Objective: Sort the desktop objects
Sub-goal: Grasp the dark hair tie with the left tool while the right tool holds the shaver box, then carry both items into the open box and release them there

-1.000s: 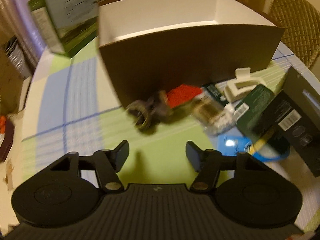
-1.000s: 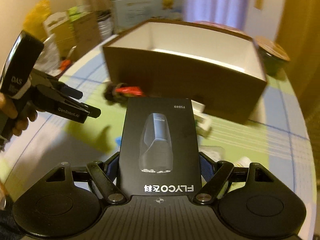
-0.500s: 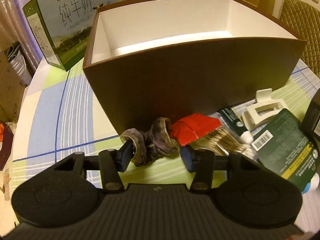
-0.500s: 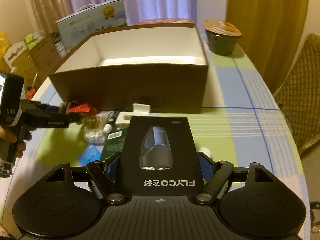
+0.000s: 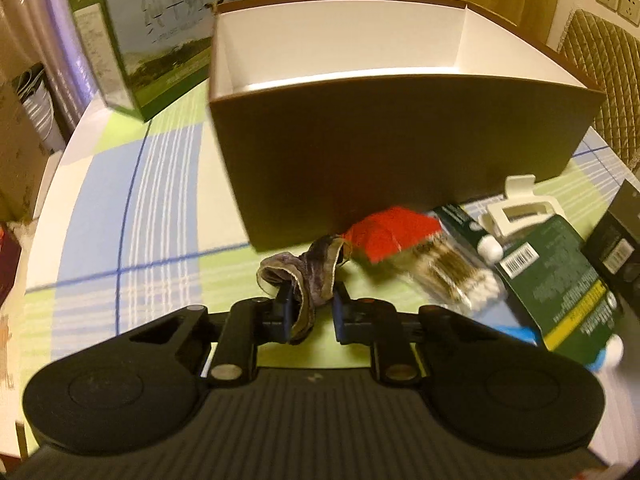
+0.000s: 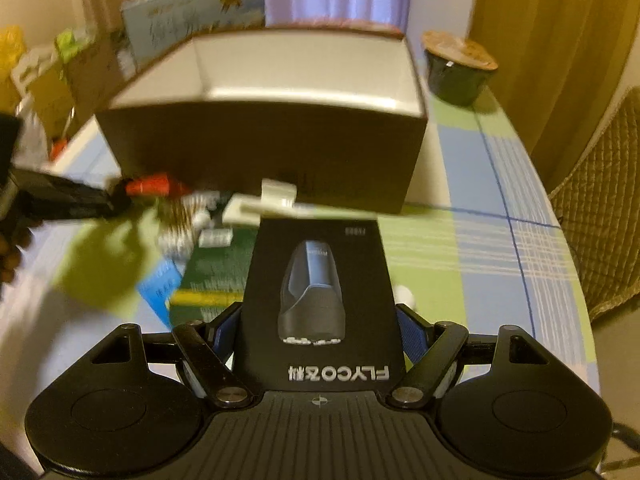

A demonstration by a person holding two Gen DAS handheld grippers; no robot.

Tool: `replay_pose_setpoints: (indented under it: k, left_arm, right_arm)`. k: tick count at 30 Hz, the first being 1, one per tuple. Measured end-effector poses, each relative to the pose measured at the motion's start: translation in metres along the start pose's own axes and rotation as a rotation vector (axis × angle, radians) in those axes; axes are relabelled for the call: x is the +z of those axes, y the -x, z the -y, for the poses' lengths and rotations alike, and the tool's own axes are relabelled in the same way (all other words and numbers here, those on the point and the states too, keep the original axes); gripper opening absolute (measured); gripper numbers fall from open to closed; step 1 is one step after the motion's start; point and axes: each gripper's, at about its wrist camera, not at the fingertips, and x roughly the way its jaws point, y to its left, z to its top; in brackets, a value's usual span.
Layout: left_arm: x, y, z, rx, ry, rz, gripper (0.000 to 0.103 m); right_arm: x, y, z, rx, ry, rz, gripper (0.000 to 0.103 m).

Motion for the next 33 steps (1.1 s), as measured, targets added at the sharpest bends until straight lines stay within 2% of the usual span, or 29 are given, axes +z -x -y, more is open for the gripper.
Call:
replay_pose_setpoints:
  k: [5,9,11,14,16,18,26,33]
  left_arm:
    - [-0.012,0.014,-0.001,0.001,0.025,-0.037,0.017]
    - [-0.011,0.009,-0.003,0.017,0.054,-0.059,0.022]
    - [-0.010,0.006,-0.003,0.018,0.070,-0.060,0.024]
    - [-0.008,0.002,-0.001,0.029,0.068,-0.058,0.024]
    - [-0.009,0.002,0.000,0.032,0.066,-0.052,0.018]
    - [-0.011,0.006,0.000,0.023,0.069,-0.045,0.016]
    - [-0.020,0.034,0.009,-0.004,0.054,-0.026,0.015]
    - [-0.007,0.058,0.030,-0.026,0.005,-0.001,0.015]
  right_arm:
    - [-0.001,-0.011,-0.005,-0.010,0.065,-0.046,0.077]
    - [0.009,-0.018,-0.005,0.002,0.068,-0.045,0.086]
    - [0.010,-0.024,-0.006,-0.012,0.077,-0.052,0.086]
    - [0.009,-0.028,-0.007,-0.034,0.083,-0.053,0.079]
    - [0.007,-0.025,-0.007,-0.036,0.082,-0.041,0.078]
    - [0.004,-0.021,-0.006,-0.035,0.068,-0.031,0.076]
    - [-0.006,-0.002,0.011,-0.012,-0.017,-0.027,0.076]
    - [0.001,0.011,0.016,0.021,-0.052,0.000,0.076]
